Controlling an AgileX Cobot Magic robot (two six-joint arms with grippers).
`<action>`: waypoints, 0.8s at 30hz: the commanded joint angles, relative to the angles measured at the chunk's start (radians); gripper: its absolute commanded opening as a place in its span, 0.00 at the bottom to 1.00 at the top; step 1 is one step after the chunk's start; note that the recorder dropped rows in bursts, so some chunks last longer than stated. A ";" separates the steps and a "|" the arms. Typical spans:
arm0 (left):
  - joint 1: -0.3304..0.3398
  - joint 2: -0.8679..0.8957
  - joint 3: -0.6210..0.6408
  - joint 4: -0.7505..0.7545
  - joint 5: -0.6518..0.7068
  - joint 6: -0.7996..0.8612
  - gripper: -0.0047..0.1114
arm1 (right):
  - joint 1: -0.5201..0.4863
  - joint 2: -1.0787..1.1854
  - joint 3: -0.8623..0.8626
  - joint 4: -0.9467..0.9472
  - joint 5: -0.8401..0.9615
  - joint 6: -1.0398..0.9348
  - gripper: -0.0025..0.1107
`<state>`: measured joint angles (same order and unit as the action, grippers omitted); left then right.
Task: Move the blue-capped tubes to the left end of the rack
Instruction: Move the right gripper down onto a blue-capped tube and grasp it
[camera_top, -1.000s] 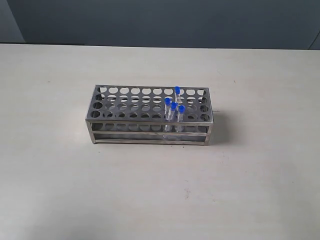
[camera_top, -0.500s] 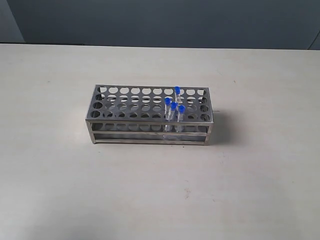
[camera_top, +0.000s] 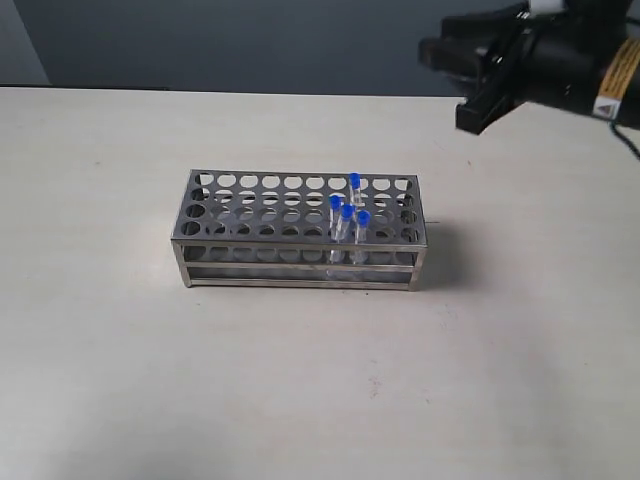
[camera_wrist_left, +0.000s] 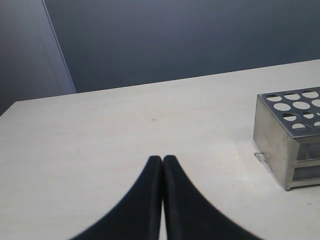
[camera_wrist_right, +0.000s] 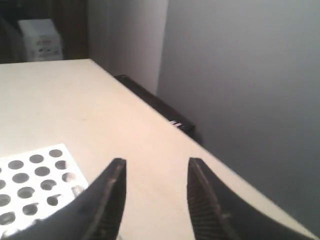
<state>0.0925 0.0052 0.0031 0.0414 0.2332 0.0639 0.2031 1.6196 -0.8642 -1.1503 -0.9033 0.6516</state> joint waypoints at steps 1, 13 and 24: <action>-0.005 -0.005 -0.003 0.002 -0.001 0.000 0.05 | -0.004 0.169 -0.040 -0.049 -0.099 0.007 0.41; -0.005 -0.005 -0.003 0.002 -0.001 0.000 0.05 | 0.029 0.318 -0.051 -0.123 -0.178 -0.008 0.41; -0.005 -0.005 -0.003 0.002 -0.001 0.000 0.05 | 0.106 0.380 -0.095 -0.104 -0.056 -0.038 0.41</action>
<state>0.0925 0.0052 0.0031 0.0414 0.2332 0.0639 0.3018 1.9912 -0.9410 -1.2763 -0.9906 0.6226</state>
